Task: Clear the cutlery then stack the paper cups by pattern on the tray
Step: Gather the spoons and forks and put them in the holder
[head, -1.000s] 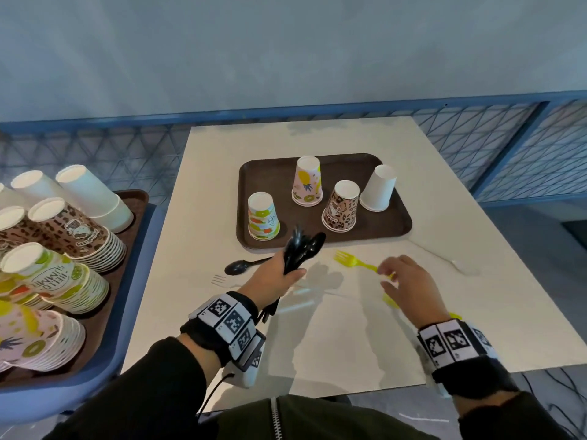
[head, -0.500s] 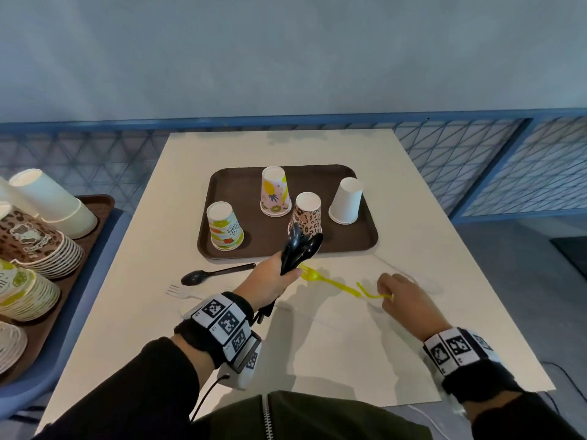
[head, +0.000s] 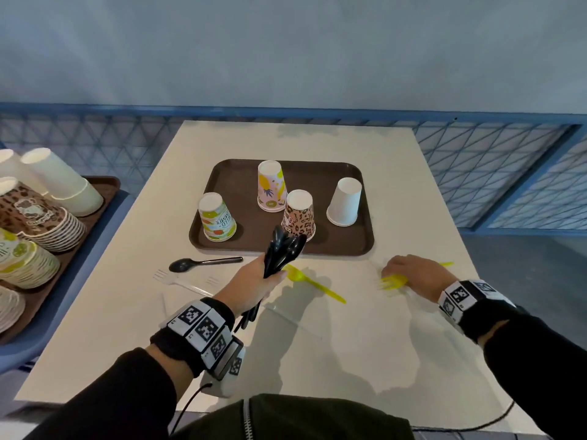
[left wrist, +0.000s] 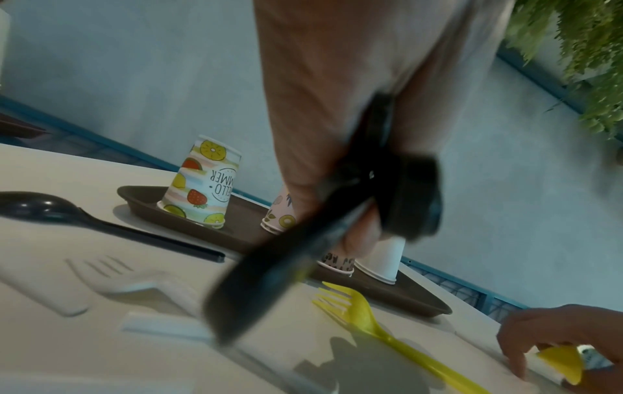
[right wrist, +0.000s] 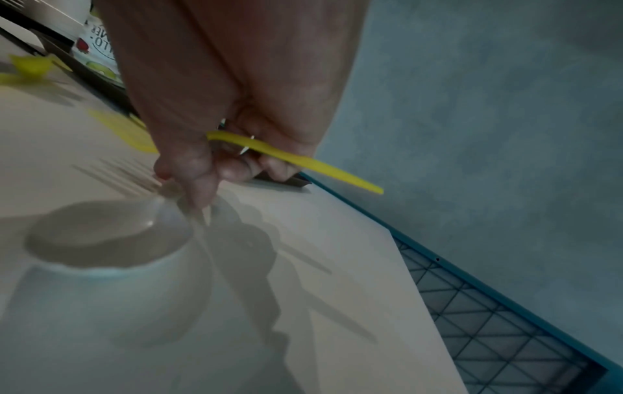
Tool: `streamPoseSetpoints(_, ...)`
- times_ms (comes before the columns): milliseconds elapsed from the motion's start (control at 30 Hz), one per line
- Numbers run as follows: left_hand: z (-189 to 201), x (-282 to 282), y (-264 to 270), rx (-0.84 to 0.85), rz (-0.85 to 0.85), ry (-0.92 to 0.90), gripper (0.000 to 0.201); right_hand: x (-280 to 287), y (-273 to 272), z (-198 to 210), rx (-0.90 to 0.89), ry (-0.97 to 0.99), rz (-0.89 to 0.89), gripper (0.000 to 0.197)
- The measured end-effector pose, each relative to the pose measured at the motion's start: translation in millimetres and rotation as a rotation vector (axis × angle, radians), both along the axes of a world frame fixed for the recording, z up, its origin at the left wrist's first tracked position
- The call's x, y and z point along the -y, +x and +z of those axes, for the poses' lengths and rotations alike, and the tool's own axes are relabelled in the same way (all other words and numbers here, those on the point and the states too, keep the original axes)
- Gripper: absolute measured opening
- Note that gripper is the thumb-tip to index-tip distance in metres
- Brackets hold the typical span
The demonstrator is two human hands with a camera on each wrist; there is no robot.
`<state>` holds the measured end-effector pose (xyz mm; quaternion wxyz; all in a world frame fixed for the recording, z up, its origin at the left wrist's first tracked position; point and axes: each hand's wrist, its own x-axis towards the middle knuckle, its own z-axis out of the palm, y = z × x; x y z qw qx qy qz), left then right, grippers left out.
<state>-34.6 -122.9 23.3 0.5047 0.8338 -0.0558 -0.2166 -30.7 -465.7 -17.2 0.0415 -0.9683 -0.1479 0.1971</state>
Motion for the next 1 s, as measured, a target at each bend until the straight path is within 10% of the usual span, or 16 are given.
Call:
streamPoseSetpoints(333, -3.2, -3.7, -6.7, 0.011, 0.104, -0.054, 0.019, 8.8, -24.2, -11.8, 0.252, 0.109, 0.270, 0.048)
streamPoseSetpoints(500, -4.9, -18.0, -8.5, -0.015, 0.281, -0.107, 0.024, -33.3, -24.1, 7.7, 0.247, 0.336, 0.041, 0.012)
streamPoseSetpoints(633, -7.2, -30.8, -10.9, -0.021, 0.401, -0.129, 0.024, -87.3, -17.4, 12.6, -0.002, 0.481, -0.167, 0.013)
streamPoseSetpoints(1000, -8.7, -60.1, -25.0, -0.036, 0.530, -0.203, 0.017, -173.6, 6.4, -14.8, 0.049, 0.264, -0.178, 0.036)
